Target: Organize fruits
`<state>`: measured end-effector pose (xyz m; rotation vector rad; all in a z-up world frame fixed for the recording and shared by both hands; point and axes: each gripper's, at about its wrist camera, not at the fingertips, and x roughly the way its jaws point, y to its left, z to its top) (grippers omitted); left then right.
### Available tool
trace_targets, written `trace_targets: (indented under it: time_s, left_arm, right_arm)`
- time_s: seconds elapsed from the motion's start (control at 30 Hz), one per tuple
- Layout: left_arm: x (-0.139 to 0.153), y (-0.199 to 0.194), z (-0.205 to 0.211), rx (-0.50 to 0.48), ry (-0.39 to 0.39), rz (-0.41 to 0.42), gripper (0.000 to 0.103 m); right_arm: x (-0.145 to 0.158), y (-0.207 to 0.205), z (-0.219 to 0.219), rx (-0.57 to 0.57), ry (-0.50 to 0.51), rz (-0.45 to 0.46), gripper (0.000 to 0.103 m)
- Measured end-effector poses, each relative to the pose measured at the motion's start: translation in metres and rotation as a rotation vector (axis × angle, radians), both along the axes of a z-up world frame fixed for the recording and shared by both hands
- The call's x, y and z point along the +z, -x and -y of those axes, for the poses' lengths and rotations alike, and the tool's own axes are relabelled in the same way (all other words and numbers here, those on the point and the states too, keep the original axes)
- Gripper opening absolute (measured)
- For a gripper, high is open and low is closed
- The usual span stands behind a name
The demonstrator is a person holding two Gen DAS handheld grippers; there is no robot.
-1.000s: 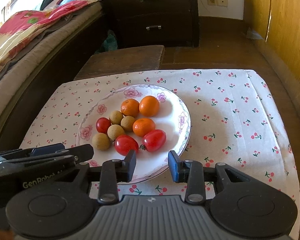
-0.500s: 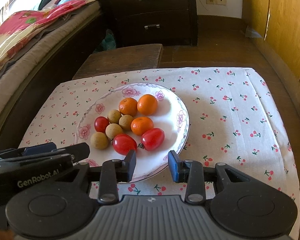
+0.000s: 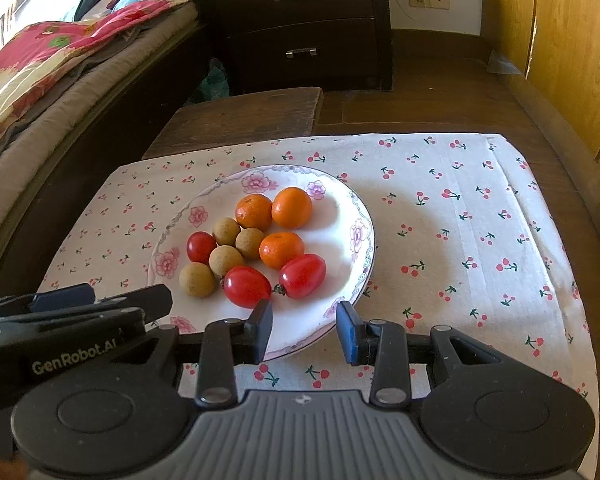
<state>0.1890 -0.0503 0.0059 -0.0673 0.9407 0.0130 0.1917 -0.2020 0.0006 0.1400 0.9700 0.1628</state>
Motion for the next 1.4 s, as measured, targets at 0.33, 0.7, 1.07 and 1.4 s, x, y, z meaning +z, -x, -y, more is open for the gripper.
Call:
trace_targets:
  time_s: [0.33,0.7,1.07,1.4]
  left_arm:
    - [0.004,0.005,0.001,0.003,-0.02,0.023,0.085]
    - [0.011,0.01,-0.004,0.043,-0.009,0.073,0.094]
    - [0.012,0.012,-0.008,0.065,-0.024,0.082,0.103]
    - [0.013,0.016,-0.008,0.064,-0.038,0.088,0.103]
  right_arm:
    - [0.004,0.006,0.003,-0.01,-0.001,0.007,0.036]
    - [0.007,0.008,0.005,-0.014,-0.009,0.012,0.04]
    - [0.007,0.01,0.005,-0.017,-0.004,0.015,0.042]
    - [0.01,0.014,0.007,-0.023,-0.007,0.016,0.042]
